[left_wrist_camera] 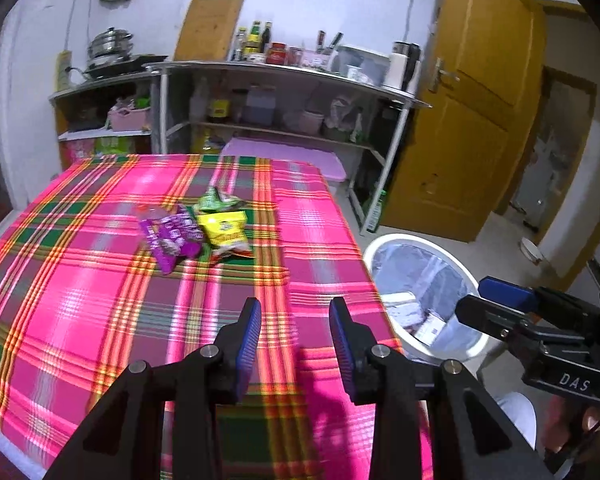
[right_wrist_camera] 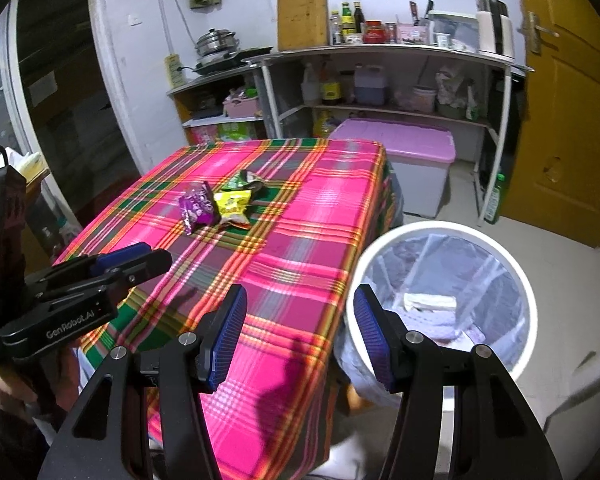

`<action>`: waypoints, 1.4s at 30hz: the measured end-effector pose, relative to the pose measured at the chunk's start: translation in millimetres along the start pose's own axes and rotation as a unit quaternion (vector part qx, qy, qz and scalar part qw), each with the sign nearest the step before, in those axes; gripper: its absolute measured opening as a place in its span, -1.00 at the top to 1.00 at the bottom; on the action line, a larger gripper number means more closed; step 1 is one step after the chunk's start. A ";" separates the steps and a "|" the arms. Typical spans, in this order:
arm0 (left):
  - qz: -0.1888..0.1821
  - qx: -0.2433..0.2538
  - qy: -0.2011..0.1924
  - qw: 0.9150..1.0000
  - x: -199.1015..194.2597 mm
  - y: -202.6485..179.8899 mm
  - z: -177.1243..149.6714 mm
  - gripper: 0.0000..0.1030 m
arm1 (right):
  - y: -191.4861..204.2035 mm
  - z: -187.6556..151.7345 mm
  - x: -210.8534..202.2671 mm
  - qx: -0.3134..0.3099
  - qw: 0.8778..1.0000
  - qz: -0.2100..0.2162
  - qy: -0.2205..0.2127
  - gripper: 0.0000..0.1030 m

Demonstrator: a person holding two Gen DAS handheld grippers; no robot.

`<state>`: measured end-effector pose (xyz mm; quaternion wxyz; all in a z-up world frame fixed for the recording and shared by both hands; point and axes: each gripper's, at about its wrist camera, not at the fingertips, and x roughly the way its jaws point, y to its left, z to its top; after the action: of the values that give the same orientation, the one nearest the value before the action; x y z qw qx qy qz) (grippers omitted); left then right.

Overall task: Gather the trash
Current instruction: 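Move both tools back from the bin to the remaining snack bags, then grasp the purple snack bag with the left gripper while the right grasps the yellow snack bag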

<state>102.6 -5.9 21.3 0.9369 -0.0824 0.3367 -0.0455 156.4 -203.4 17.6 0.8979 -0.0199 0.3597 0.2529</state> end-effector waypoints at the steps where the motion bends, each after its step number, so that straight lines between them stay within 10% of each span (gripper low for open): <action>1: 0.002 -0.006 -0.001 1.000 0.6 5.2 0.7 0.27 | 1.3 1.4 2.4 -0.001 1.000 0.002 0.001 -0.10; 42: 0.040 -0.102 0.008 0.994 41.4 138.6 13.9 0.17 | 70.1 78.0 191.0 -0.067 0.990 0.071 0.104 -0.09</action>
<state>147.4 126.1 -19.6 0.9219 -0.1634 0.3504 0.0258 290.3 -41.4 -39.7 0.8321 -0.0804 0.4341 0.3358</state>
